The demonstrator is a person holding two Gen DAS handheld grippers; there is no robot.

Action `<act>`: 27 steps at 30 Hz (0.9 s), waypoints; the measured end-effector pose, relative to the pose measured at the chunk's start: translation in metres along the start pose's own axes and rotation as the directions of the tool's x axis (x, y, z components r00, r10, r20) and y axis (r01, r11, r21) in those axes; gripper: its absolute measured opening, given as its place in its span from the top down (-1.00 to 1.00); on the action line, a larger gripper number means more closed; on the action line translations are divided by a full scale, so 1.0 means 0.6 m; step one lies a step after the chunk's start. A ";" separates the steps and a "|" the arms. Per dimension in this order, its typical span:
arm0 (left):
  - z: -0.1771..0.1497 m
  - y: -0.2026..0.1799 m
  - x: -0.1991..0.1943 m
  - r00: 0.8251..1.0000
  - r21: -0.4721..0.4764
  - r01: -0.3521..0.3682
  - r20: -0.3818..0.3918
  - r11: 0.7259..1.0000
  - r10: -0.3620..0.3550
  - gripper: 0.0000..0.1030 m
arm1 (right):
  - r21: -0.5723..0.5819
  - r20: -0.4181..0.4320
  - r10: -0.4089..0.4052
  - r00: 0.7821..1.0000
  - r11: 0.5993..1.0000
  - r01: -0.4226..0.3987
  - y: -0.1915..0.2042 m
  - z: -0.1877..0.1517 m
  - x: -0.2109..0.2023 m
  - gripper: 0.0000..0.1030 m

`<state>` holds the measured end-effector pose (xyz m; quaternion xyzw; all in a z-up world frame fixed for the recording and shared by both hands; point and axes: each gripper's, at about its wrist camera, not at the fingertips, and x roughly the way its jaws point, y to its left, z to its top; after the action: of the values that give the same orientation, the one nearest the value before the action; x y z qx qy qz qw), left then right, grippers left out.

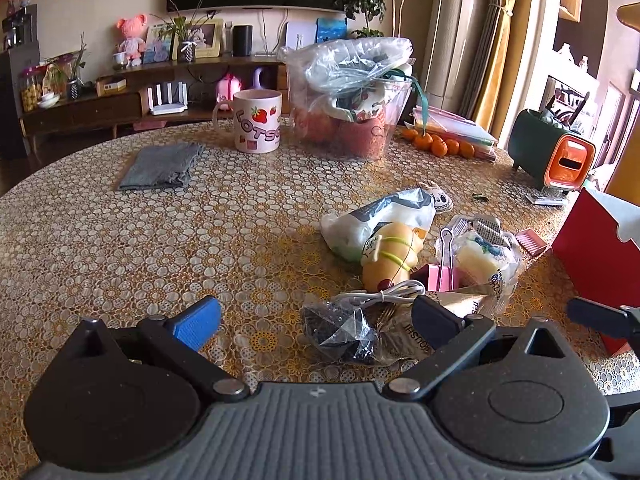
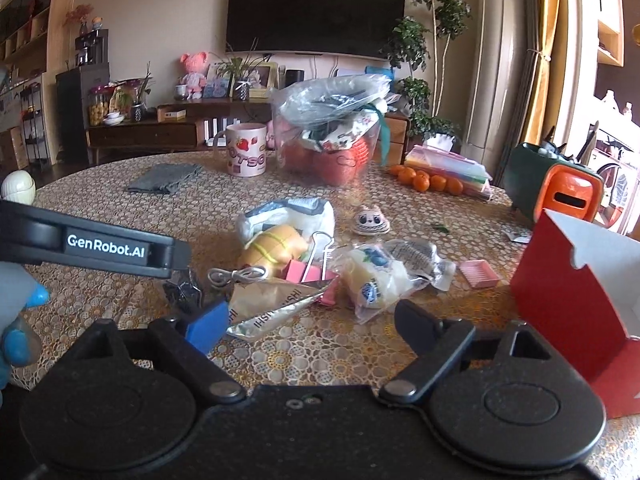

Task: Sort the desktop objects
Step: 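Move both grippers toward the black wrapped bundle and silver snack bag, then close the left gripper on the black bundle while the right gripper grasps the silver snack bag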

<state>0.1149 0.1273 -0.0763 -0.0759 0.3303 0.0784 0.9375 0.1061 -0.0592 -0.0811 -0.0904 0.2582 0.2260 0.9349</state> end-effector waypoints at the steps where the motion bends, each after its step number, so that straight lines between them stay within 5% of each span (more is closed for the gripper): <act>1: 0.001 0.001 0.005 1.000 -0.003 0.002 -0.005 1.000 -0.002 -0.98 | -0.005 -0.003 0.008 1.000 1.000 -0.008 0.003 0.000 0.008 -0.73; 13: -0.003 0.002 0.051 0.998 -0.036 0.030 -0.062 0.999 -0.032 -0.89 | -0.043 -0.036 0.032 0.999 0.999 -0.033 0.027 0.000 0.079 -0.65; 27: -0.017 0.008 0.072 0.991 -0.080 0.076 -0.108 0.994 -0.084 -0.29 | -0.069 -0.057 0.045 0.997 0.996 -0.049 0.035 -0.007 0.116 -0.55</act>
<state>0.1413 0.1340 -0.1117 -0.1288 0.3755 0.0488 0.9165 0.1479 -0.0158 -0.1221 -0.1236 0.2780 0.2546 0.9180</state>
